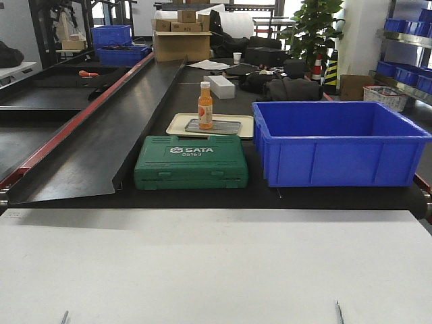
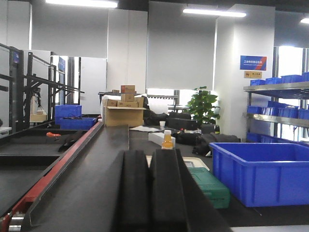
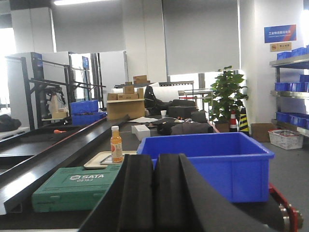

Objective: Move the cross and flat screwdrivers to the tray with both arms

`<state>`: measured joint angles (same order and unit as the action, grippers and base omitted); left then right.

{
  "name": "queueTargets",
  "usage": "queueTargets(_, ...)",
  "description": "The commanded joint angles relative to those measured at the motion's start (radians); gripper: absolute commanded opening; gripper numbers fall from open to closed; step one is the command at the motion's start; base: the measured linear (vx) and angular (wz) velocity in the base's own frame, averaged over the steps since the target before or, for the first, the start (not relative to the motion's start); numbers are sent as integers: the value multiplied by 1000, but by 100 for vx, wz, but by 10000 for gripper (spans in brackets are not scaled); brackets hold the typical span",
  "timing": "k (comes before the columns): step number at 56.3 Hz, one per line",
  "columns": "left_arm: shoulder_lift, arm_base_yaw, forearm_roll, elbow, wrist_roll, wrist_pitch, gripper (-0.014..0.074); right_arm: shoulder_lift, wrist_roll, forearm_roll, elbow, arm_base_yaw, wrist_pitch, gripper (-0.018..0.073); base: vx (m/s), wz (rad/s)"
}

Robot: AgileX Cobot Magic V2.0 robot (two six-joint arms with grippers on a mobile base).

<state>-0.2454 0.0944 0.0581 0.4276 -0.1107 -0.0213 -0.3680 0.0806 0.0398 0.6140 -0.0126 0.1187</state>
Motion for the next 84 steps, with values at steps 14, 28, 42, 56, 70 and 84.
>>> queueTargets(14,-499,-1,-8,361,10,37,2,-498,-24,-3,327,6,-23,-9,0,0)
queueTargets(28,-670,-1,-8,364,10,48,47,-635,-25,-7,327,6,66,52,0,0)
queueTargets(42,-703,-1,-8,364,10,29,307,-637,-25,-7,327,6,112,452,0,0)
queueTargets(56,-703,-1,-10,364,6,63,531,-654,-28,-98,333,6,154,729,0,0)
queueTargets(70,-705,-1,-10,361,6,110,538,-930,-87,-103,519,6,674,645,0,0)
queueTargets(84,-705,-1,-9,361,7,134,538,-1276,-62,-143,638,6,891,496,0,0)
